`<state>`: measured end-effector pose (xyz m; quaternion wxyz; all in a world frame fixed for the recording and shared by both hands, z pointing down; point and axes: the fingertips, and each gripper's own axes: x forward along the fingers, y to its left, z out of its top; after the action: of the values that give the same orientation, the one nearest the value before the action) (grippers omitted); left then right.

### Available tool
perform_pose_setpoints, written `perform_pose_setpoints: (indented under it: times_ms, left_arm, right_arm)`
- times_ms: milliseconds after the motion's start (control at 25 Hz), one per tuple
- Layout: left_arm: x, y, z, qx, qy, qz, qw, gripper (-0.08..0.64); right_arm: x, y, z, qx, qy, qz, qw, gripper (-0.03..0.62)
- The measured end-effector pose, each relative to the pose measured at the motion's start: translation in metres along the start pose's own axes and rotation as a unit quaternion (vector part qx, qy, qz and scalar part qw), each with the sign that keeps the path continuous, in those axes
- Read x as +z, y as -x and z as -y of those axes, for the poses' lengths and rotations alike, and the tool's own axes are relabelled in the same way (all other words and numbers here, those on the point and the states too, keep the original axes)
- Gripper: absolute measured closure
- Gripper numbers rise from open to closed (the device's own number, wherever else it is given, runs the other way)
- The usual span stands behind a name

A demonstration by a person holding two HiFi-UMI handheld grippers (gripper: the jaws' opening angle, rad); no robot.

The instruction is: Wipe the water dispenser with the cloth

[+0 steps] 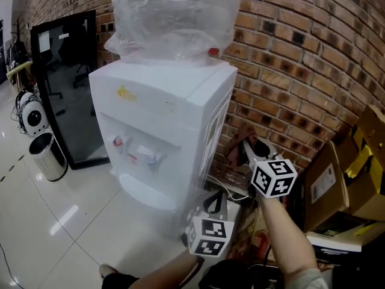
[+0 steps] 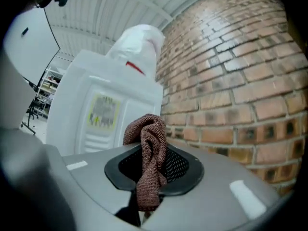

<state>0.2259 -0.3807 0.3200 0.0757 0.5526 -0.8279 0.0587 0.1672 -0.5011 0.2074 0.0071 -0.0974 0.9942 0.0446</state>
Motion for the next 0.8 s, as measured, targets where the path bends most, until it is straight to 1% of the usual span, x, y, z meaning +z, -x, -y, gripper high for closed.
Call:
perform_pose_setpoints:
  times_ms: [120,200,280,400,480,560,680,800]
  left_arm:
    - [0.032,-0.005,0.003,-0.024,0.004,0.015,0.9996,0.560]
    - [0.045,-0.005,0.001,-0.033,0.015,0.019,0.9991,0.560]
    - [0.053,-0.006,-0.001,-0.041,0.021,0.021,0.9987,0.560]
    - [0.061,-0.009,0.001,-0.049,0.024,0.028,0.9981,0.560]
    - [0.061,-0.010,0.001,-0.049,0.025,0.027,0.9981,0.560]
    - [0.057,-0.010,-0.004,-0.042,0.026,0.021,0.9986,0.560]
    - [0.054,-0.010,-0.015,-0.020,0.026,0.020,0.9993,0.560]
    - [0.054,-0.007,-0.025,0.010,0.019,0.022,0.9995,0.560]
  right_arm:
    - [0.078,-0.005,-0.002,0.005,0.038,0.047,0.998,0.502]
    - [0.118,-0.013,-0.006,0.005,0.073,0.066,0.995,0.502]
    - [0.151,-0.022,-0.005,-0.003,0.100,0.082,0.992,0.502]
    - [0.186,-0.040,0.005,-0.018,0.108,0.094,0.990,0.502]
    - [0.194,-0.055,0.009,-0.020,0.095,0.093,0.991,0.502]
    - [0.190,-0.071,0.010,-0.021,0.078,0.088,0.993,0.502]
    - [0.177,-0.086,0.011,-0.032,0.070,0.078,0.994,0.503]
    - [0.161,-0.090,0.018,-0.045,0.057,0.073,0.995,0.508]
